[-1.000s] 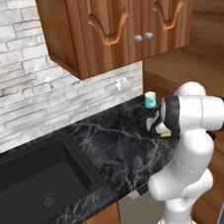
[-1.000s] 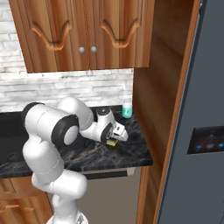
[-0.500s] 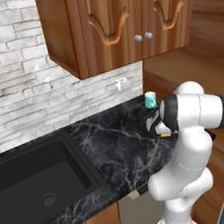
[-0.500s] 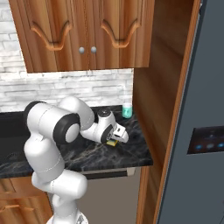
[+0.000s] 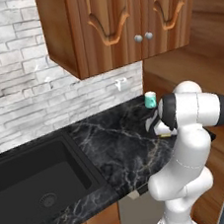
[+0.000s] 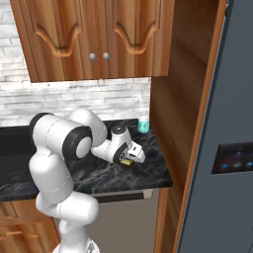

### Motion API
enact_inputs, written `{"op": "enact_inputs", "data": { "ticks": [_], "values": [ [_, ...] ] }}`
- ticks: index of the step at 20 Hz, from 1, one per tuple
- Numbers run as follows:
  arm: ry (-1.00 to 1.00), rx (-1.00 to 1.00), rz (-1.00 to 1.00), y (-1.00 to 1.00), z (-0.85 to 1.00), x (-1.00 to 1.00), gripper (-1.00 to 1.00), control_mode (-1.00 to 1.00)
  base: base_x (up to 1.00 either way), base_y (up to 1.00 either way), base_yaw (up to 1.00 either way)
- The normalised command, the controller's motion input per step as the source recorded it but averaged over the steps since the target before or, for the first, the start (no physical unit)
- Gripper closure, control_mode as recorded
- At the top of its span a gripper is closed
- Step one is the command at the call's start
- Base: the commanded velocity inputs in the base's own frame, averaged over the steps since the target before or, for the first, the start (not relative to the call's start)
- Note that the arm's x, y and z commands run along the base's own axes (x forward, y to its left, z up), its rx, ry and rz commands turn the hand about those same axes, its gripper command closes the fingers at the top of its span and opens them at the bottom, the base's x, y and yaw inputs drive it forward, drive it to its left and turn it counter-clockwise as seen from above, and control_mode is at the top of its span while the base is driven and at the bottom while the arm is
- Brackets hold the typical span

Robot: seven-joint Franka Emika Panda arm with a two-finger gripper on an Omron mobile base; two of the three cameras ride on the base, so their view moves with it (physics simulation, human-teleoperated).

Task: Place the sponge inside the microwave to prepare for sanitizing.

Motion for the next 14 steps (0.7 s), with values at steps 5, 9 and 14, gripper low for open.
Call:
{"op": "enact_inputs", "data": {
  "ticks": [5,9,14],
  "values": [
    [0.00,0.01,0.00,0.00,-0.09,0.00,1.00,-1.00,0.00,0.00,0.00],
    [0.00,0.00,0.00,0.00,-0.01,0.00,1.00,-1.00,0.00,0.00,0.00],
    [0.00,0.00,0.00,0.00,0.00,0.00,1.00,-1.00,0.00,0.00,0.00]
  ]
}}
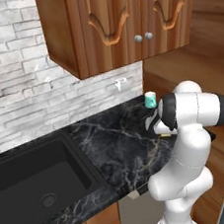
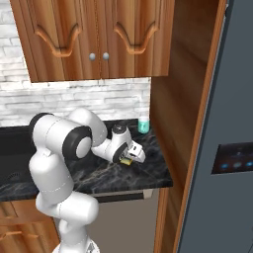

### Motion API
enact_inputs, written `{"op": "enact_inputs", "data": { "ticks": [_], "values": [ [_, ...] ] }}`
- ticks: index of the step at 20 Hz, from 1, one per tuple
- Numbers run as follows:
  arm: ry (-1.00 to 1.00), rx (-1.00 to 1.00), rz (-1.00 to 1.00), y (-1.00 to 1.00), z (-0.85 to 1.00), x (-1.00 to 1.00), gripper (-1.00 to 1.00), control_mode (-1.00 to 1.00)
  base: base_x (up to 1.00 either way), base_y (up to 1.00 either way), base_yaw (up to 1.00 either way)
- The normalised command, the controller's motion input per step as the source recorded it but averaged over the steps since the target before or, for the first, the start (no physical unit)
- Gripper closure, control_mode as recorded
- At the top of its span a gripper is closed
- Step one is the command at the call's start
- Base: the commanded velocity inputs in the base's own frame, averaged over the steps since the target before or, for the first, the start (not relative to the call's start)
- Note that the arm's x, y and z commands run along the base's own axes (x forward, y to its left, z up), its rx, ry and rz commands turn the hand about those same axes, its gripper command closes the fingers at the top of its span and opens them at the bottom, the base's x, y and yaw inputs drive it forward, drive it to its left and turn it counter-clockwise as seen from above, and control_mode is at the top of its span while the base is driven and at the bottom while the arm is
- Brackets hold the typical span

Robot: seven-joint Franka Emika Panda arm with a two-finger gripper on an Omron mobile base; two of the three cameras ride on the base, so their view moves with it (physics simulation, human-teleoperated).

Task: Place the sponge inside the microwave to prepare for sanitizing.

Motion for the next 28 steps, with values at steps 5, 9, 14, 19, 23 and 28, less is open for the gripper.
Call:
{"op": "enact_inputs", "data": {
  "ticks": [5,9,14,19,23,28],
  "values": [
    [0.00,0.01,0.00,0.00,0.60,-0.49,1.00,-1.00,0.00,0.00,0.00],
    [0.00,0.01,0.00,0.00,0.73,-0.96,1.00,-1.00,0.00,0.00,0.00],
    [0.00,0.03,0.00,0.00,1.00,-0.89,1.00,-1.00,0.00,0.00,0.00],
    [0.00,0.02,-0.01,0.00,1.00,-0.83,1.00,-1.00,0.00,0.00,0.00],
    [0.00,0.00,-0.03,0.00,1.00,-0.64,1.00,-1.00,0.00,0.00,0.00],
    [0.00,-0.02,0.00,0.01,0.89,-0.54,1.00,-1.00,0.00,0.00,0.00]
  ]
}}
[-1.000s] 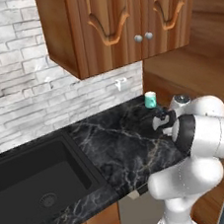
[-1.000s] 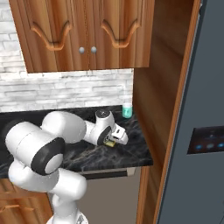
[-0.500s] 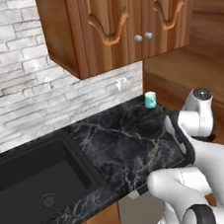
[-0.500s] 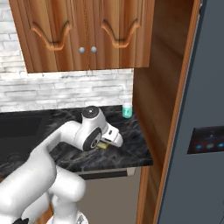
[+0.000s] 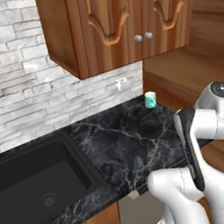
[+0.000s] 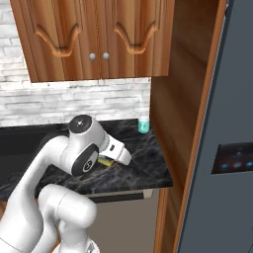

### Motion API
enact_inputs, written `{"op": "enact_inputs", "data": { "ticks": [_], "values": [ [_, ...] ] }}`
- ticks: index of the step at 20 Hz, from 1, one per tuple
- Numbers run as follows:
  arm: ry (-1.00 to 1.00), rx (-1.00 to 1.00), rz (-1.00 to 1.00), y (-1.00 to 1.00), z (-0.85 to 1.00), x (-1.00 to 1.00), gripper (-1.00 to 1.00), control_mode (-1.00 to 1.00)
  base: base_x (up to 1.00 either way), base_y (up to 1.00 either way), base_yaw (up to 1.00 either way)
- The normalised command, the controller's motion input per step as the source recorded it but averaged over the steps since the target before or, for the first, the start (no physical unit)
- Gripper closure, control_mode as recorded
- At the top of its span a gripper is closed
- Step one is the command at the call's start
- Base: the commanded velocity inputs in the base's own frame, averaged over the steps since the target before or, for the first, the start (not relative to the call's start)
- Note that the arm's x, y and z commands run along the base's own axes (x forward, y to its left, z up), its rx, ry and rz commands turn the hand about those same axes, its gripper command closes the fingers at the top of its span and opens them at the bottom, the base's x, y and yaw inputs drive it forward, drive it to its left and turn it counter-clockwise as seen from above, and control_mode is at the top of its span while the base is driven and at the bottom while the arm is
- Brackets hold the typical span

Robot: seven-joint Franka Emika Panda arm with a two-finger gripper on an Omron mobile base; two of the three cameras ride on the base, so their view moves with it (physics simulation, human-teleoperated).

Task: Place the sponge inside the microwave to prepare for sanitizing.

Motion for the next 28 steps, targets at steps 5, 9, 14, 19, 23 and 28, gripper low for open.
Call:
{"op": "enact_inputs", "data": {
  "ticks": [5,9,14,19,23,28],
  "values": [
    [0.04,-0.01,0.00,0.02,0.50,-0.29,1.00,-1.00,0.00,0.00,0.00],
    [0.10,0.00,0.00,0.02,0.69,-0.38,1.00,-1.00,0.00,0.00,0.00],
    [0.04,0.01,0.00,0.03,0.38,-0.36,1.00,-1.00,0.00,0.00,0.00],
    [0.00,0.00,0.00,0.00,0.00,-0.05,1.00,-1.00,0.00,0.00,0.00],
    [0.00,0.00,0.00,0.00,0.00,0.00,1.00,-1.00,0.00,0.00,0.00],
    [0.01,0.00,0.00,0.00,-0.02,-0.02,1.00,1.00,-0.08,0.00,0.00]
  ]
}}
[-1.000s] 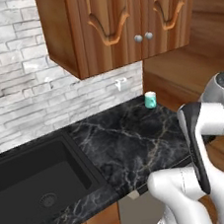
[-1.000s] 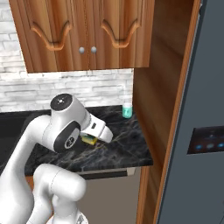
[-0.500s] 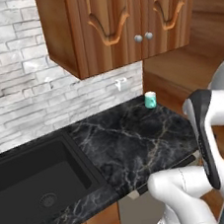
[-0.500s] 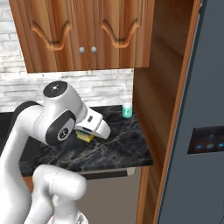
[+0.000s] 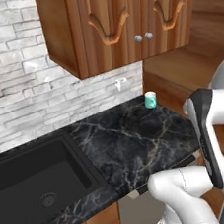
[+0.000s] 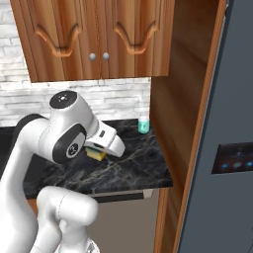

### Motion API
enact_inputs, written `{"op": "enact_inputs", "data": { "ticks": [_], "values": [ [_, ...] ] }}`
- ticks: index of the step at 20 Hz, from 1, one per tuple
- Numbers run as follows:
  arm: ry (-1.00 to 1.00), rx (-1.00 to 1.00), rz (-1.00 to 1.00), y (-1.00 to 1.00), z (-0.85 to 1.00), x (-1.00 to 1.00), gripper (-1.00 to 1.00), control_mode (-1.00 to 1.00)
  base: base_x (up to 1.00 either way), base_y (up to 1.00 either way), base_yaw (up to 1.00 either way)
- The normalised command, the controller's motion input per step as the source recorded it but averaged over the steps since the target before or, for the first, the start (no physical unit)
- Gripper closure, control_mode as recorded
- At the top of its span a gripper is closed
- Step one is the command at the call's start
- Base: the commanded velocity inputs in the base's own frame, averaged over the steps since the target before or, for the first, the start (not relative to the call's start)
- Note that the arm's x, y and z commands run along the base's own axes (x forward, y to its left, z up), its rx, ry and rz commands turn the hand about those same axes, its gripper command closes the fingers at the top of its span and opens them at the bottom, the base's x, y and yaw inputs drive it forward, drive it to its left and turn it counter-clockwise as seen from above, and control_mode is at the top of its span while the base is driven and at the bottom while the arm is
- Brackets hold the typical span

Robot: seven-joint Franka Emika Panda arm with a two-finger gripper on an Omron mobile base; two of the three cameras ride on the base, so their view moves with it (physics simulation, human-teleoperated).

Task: Place the sponge inside the microwave to prepare for sanitizing.

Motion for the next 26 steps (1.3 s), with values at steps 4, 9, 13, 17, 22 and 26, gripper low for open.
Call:
{"op": "enact_inputs", "data": {
  "ticks": [4,9,13,17,22,26],
  "values": [
    [0.00,0.00,0.00,0.00,0.00,0.00,1.00,1.00,-0.41,0.00,0.00],
    [0.00,0.00,0.00,0.00,0.00,0.00,1.00,1.00,-0.74,0.02,0.00],
    [0.00,0.00,0.00,0.00,0.00,0.00,1.00,1.00,-0.82,0.02,0.00],
    [0.00,0.00,0.00,0.00,0.00,0.00,1.00,1.00,-0.81,0.00,0.00],
    [0.00,0.00,0.00,0.00,0.00,0.00,1.00,1.00,-0.45,-0.10,-0.14],
    [0.00,0.00,0.00,0.00,0.00,0.00,1.00,1.00,0.00,-0.50,-0.40]
  ]
}}
